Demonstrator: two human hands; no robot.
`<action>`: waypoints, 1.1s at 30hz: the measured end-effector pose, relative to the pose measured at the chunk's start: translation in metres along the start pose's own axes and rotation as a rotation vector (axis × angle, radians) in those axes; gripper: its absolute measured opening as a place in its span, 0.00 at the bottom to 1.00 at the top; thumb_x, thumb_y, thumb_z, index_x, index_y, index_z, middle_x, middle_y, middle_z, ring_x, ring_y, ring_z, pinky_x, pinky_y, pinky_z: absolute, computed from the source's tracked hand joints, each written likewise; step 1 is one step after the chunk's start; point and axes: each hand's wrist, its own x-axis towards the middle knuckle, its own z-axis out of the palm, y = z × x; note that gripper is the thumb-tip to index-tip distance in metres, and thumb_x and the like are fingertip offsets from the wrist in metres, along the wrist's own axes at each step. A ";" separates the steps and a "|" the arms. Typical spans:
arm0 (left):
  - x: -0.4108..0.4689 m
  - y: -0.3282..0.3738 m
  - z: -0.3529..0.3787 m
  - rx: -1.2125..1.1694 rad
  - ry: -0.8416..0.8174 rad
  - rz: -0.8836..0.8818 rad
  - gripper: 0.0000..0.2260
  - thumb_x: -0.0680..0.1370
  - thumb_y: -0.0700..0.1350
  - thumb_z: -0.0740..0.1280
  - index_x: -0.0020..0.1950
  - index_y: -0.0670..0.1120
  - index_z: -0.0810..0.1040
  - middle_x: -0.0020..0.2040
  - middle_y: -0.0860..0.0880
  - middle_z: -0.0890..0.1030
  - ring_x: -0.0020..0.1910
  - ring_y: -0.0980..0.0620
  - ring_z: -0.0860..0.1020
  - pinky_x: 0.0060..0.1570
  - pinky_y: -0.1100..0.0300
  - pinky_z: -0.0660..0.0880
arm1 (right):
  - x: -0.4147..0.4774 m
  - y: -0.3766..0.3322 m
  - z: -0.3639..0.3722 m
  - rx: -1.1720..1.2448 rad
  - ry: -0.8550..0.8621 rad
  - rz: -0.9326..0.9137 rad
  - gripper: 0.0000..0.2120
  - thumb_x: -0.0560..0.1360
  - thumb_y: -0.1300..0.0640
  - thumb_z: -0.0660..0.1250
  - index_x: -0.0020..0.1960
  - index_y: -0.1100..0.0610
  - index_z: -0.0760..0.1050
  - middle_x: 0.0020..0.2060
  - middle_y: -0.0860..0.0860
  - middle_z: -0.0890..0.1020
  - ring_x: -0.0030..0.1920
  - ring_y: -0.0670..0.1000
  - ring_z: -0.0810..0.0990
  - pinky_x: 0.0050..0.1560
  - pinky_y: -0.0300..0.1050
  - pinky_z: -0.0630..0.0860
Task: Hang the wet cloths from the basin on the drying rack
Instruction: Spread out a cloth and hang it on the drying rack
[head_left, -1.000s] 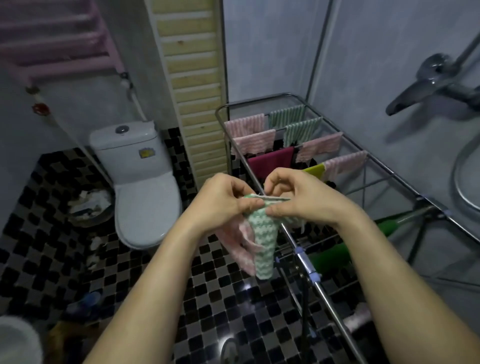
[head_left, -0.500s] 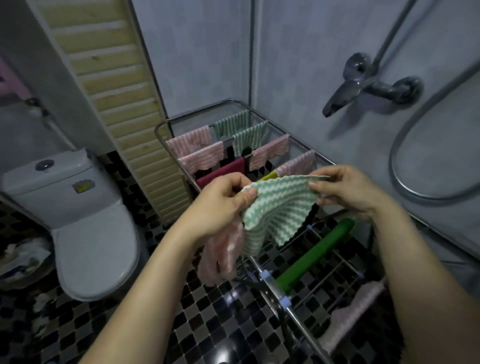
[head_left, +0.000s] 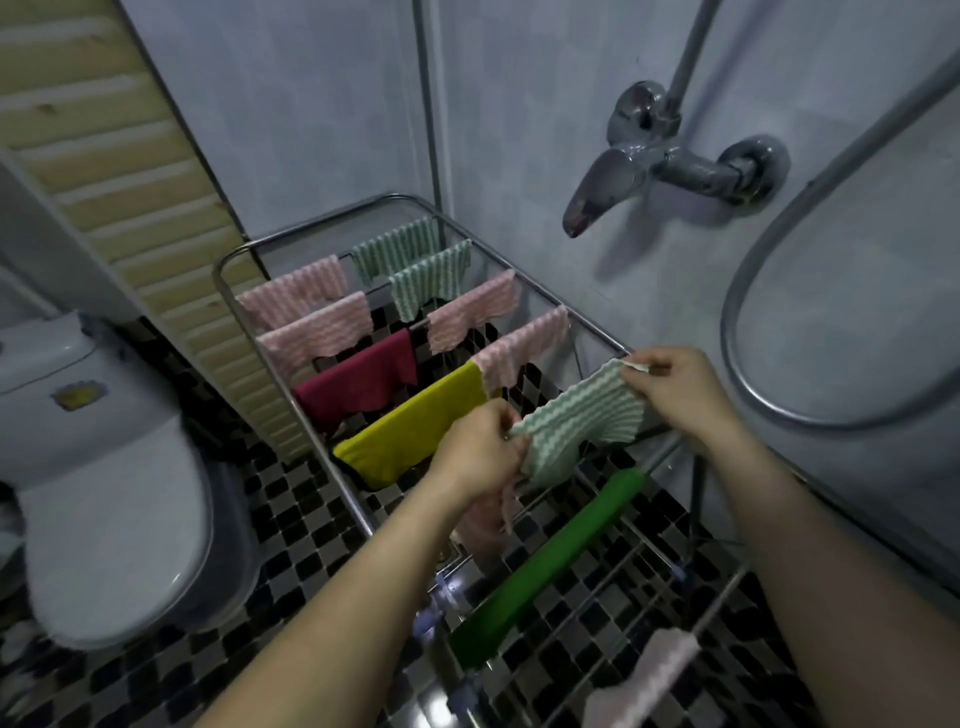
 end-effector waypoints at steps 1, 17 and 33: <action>0.009 -0.001 0.008 -0.005 -0.023 -0.024 0.04 0.78 0.46 0.67 0.49 0.47 0.74 0.43 0.47 0.81 0.42 0.46 0.80 0.43 0.51 0.76 | 0.007 0.006 0.001 -0.046 0.025 -0.001 0.04 0.71 0.60 0.74 0.46 0.55 0.83 0.35 0.50 0.83 0.38 0.50 0.80 0.45 0.42 0.75; 0.105 -0.009 0.021 -0.454 0.047 -0.268 0.07 0.78 0.41 0.66 0.41 0.46 0.71 0.36 0.40 0.81 0.30 0.46 0.78 0.38 0.52 0.77 | 0.100 0.007 0.023 -0.350 0.075 -0.139 0.15 0.72 0.54 0.73 0.56 0.61 0.80 0.48 0.58 0.84 0.50 0.57 0.81 0.52 0.44 0.75; 0.105 -0.016 0.046 0.323 0.047 -0.110 0.10 0.74 0.55 0.71 0.41 0.50 0.84 0.37 0.53 0.84 0.36 0.54 0.81 0.39 0.55 0.81 | 0.089 0.075 0.045 0.057 0.048 0.407 0.13 0.76 0.63 0.65 0.33 0.59 0.76 0.30 0.57 0.80 0.23 0.45 0.73 0.20 0.32 0.66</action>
